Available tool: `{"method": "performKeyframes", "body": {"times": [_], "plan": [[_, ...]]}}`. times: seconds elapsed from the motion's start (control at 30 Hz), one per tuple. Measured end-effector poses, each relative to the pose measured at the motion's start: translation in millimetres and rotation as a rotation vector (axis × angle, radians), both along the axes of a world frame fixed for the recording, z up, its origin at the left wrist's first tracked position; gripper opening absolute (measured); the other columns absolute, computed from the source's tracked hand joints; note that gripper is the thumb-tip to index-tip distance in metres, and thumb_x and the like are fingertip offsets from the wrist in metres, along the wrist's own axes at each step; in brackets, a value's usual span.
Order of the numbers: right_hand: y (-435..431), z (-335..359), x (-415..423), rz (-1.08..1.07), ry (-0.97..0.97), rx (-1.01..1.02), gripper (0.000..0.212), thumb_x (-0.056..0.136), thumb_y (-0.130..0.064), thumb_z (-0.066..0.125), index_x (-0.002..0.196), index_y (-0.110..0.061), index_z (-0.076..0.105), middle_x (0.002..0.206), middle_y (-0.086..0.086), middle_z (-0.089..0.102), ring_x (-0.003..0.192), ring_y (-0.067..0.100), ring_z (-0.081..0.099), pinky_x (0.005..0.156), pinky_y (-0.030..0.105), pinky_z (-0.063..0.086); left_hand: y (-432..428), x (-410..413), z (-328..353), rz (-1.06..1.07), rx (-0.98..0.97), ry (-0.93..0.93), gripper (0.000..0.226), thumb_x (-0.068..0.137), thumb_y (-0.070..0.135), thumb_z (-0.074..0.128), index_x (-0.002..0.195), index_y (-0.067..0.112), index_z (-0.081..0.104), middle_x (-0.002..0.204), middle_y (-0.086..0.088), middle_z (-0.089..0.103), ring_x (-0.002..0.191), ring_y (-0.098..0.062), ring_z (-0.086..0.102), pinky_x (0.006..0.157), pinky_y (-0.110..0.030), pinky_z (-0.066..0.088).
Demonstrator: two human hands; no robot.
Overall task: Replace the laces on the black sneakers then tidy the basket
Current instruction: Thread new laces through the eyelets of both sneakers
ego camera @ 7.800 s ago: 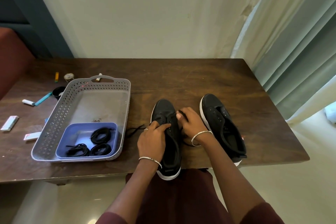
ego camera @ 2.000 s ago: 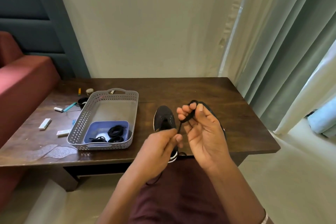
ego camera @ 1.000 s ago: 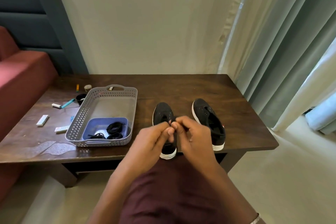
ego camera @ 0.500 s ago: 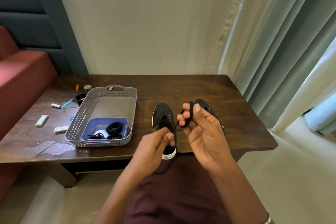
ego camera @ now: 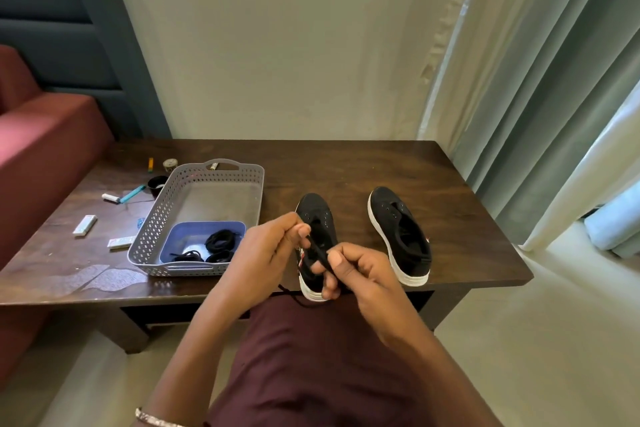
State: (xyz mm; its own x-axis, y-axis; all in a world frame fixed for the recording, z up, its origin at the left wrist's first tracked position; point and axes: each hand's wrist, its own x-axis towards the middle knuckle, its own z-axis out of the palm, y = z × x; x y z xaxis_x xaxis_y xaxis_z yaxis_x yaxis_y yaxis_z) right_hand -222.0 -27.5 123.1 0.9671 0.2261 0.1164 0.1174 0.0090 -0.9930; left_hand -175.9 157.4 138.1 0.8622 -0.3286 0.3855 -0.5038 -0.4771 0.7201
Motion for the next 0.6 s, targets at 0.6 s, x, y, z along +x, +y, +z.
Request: {"method": "performKeyframes", "body": {"times": [0.6], "plan": [[-12, -13, 14, -0.074, -0.151, -0.293, 0.025, 0.102, -0.026, 0.049, 0.094, -0.014, 0.069, 0.077, 0.002, 0.068, 0.077, 0.02, 0.067, 0.079, 0.05, 0.055, -10, -5, -4, -0.083, -0.011, 0.041, 0.033, 0.103, 0.039, 0.041, 0.081, 0.021, 0.057, 0.076, 0.005, 0.065, 0.073, -0.016, 0.063, 0.069, -0.035, 0.05]]}}
